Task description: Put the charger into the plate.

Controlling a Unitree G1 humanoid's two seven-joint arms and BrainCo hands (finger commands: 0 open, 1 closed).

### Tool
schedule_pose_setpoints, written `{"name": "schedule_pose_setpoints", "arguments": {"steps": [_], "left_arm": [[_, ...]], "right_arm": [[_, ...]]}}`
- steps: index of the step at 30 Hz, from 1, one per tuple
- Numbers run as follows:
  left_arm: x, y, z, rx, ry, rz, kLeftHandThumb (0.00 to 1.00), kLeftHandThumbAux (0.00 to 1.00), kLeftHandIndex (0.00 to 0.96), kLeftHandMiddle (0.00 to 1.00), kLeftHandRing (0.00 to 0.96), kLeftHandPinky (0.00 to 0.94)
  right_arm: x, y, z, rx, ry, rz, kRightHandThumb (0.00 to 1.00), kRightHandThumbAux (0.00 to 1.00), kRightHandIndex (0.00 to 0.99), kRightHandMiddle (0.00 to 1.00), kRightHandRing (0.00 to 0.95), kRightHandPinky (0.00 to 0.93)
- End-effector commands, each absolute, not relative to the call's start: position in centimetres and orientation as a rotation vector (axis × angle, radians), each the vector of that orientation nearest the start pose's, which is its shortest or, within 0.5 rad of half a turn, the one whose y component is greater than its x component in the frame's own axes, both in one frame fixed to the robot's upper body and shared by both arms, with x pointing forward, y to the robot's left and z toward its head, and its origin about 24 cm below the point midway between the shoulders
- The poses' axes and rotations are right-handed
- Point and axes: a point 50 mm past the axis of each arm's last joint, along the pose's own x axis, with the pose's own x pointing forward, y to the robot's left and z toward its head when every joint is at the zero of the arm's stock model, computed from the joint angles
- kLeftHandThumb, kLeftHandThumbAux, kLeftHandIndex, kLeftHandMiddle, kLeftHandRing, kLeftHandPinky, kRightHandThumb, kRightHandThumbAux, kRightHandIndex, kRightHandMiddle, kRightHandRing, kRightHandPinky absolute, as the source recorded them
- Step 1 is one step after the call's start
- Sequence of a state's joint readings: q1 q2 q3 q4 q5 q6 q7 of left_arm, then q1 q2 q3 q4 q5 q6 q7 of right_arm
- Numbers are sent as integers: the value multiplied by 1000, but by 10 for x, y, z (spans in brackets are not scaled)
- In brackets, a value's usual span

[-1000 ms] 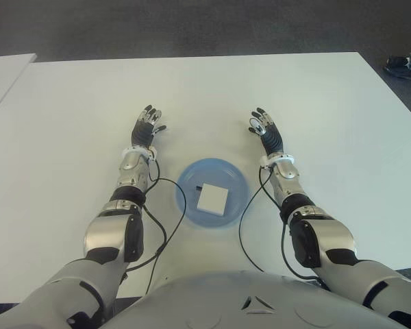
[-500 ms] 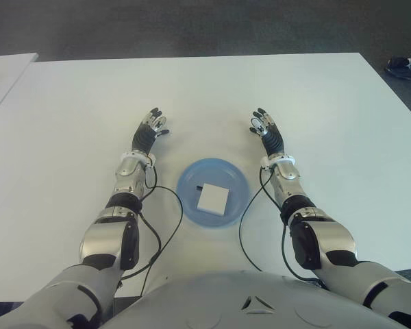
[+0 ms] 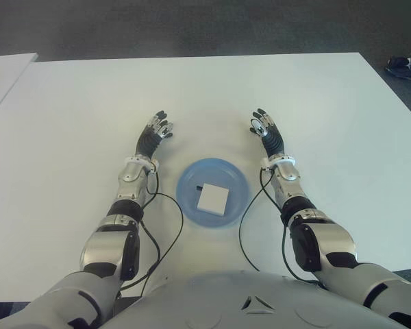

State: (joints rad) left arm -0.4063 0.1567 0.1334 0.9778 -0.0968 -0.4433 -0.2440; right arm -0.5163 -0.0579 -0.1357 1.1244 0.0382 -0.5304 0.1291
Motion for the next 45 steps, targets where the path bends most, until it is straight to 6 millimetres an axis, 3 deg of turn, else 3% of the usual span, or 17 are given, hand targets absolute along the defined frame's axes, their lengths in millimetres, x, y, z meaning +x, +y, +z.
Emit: {"name": "schedule_pose_setpoints", "arguments": {"steps": [1,7,18,35,45], "left_arm": [[285,188,-34,40,181,-117,71,599,0,0,0,19],[267,190,-37,103,116,-122,86,599,0,5,10,45],[265,188,-31,74,14,-107,148,602,0,18,32,82],[266,190,-33,48,77,-46,188,608,0,31,38,82],[268,188,-34,15,143,-119,147,603,0,31,37,73]], "right_arm": [[289,-153,-49,26,267,80,0,461,53,121,98,72],[288,-153,-50,18,277,69,0,468,51,125,100,68],[287,-155,-51,1,273,52,0,496,38,121,94,47],[284,-161,-50,3,263,62,0,481,60,136,111,74],[282,-166,-52,-19,275,62,0,492,36,119,95,56]]}}
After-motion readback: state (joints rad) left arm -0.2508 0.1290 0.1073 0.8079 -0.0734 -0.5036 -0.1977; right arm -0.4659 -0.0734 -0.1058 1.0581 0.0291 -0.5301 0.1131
